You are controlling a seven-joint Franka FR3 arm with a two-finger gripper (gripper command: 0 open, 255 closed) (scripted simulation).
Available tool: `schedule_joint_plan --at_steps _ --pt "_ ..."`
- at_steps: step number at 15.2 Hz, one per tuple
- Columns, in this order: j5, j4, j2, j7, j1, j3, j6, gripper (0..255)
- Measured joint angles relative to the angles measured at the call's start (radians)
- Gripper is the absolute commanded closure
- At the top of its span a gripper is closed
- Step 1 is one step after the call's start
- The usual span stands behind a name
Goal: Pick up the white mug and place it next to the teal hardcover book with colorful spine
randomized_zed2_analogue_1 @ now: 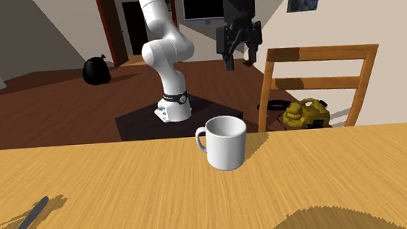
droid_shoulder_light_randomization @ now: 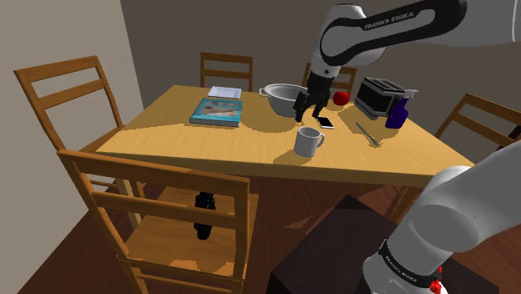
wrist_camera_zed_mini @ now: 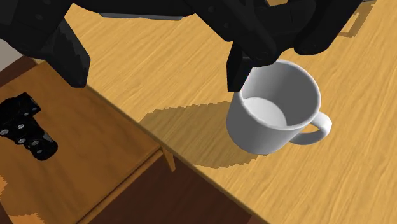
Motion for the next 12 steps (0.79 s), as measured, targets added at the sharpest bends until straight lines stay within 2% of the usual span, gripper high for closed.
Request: schedule_joint_plan --at_steps 7,12 --pt "-0.020 0.027 0.216 -0.075 -0.029 -0.056 0.150 0" --pt "-0.018 0.083 0.354 -0.120 -0.045 -0.083 0.212 0"
